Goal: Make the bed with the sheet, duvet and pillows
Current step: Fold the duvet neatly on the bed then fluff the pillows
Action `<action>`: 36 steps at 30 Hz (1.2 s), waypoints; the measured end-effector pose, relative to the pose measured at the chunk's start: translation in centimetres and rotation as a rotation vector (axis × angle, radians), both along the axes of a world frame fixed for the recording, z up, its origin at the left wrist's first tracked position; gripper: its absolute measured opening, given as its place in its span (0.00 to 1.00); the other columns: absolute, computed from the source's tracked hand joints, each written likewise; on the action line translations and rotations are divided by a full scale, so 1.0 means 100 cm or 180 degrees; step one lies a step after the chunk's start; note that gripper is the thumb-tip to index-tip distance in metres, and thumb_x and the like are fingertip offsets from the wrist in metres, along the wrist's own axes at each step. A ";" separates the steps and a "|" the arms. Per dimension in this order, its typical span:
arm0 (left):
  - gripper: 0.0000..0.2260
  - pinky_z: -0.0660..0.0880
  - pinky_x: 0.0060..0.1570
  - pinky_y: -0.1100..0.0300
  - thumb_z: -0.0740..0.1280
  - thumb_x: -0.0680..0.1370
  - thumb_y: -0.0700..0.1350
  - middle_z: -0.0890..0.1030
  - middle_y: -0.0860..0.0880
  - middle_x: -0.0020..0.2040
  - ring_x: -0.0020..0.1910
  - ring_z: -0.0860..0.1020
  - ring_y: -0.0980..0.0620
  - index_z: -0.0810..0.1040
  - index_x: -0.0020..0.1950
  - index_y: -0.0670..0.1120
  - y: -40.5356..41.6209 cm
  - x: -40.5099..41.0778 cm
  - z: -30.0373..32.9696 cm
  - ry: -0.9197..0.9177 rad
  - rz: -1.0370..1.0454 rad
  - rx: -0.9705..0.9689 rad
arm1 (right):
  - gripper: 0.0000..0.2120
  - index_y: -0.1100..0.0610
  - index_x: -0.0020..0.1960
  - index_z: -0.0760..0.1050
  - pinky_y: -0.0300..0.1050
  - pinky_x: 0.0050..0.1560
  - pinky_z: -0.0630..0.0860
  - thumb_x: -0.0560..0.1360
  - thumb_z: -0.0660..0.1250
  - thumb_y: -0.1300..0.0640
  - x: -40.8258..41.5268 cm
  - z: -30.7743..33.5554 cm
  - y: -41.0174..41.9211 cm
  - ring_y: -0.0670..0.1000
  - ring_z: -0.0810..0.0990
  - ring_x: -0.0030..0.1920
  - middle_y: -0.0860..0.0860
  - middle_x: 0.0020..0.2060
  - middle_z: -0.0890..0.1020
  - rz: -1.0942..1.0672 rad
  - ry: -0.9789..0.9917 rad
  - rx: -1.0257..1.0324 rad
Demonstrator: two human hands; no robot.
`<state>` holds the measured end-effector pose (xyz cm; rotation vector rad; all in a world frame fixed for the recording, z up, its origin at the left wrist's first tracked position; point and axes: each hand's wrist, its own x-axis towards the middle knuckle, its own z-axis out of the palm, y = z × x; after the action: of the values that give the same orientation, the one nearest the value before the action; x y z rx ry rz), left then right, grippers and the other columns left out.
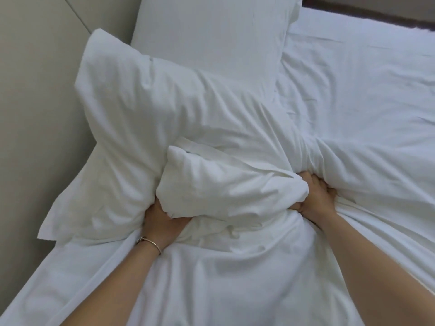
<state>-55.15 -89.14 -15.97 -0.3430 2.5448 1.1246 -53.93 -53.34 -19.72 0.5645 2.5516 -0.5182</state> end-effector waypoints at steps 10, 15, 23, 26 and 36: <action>0.34 0.70 0.56 0.68 0.76 0.61 0.61 0.80 0.54 0.59 0.59 0.77 0.55 0.75 0.63 0.50 -0.013 0.010 0.024 0.0066 0.0193 0.0562 | 0.35 0.43 0.55 0.72 0.39 0.47 0.74 0.50 0.76 0.35 0.020 0.108 -0.045 0.42 0.80 0.49 0.42 0.48 0.81 -0.0307 0.0607 -0.1230; 0.36 0.72 0.51 0.66 0.75 0.61 0.63 0.77 0.62 0.55 0.55 0.76 0.58 0.69 0.66 0.58 -0.027 0.039 0.087 0.0697 0.0061 0.0719 | 0.46 0.36 0.61 0.65 0.54 0.56 0.77 0.48 0.83 0.40 0.012 0.168 -0.073 0.53 0.79 0.56 0.49 0.54 0.80 -0.0088 0.0948 -0.1687; 0.25 0.67 0.48 0.80 0.72 0.73 0.37 0.78 0.56 0.53 0.51 0.76 0.61 0.70 0.69 0.45 -0.077 0.010 0.211 0.1956 0.0091 0.1110 | 0.24 0.35 0.53 0.74 0.55 0.52 0.78 0.62 0.74 0.56 -0.039 0.270 -0.148 0.49 0.81 0.47 0.43 0.43 0.83 -0.0134 0.2310 -0.1085; 0.24 0.67 0.44 0.79 0.72 0.74 0.40 0.78 0.57 0.53 0.48 0.75 0.64 0.71 0.69 0.46 -0.106 -0.045 0.240 0.2122 0.0254 0.0995 | 0.24 0.36 0.55 0.70 0.48 0.47 0.75 0.65 0.75 0.52 -0.087 0.303 -0.184 0.49 0.78 0.45 0.40 0.41 0.79 0.0146 0.2629 -0.0966; 0.53 0.74 0.61 0.50 0.73 0.48 0.75 0.70 0.53 0.64 0.59 0.75 0.51 0.56 0.68 0.63 -0.139 -0.035 0.141 -0.0007 0.0074 0.1008 | 0.49 0.39 0.75 0.53 0.54 0.70 0.65 0.62 0.78 0.41 -0.105 0.237 -0.172 0.54 0.67 0.69 0.50 0.70 0.67 0.0573 0.1090 -0.0633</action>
<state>-58.64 -103.05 -1.85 -0.2920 2.3141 1.5058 -64.42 -70.57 4.00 0.1837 2.7878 -0.8528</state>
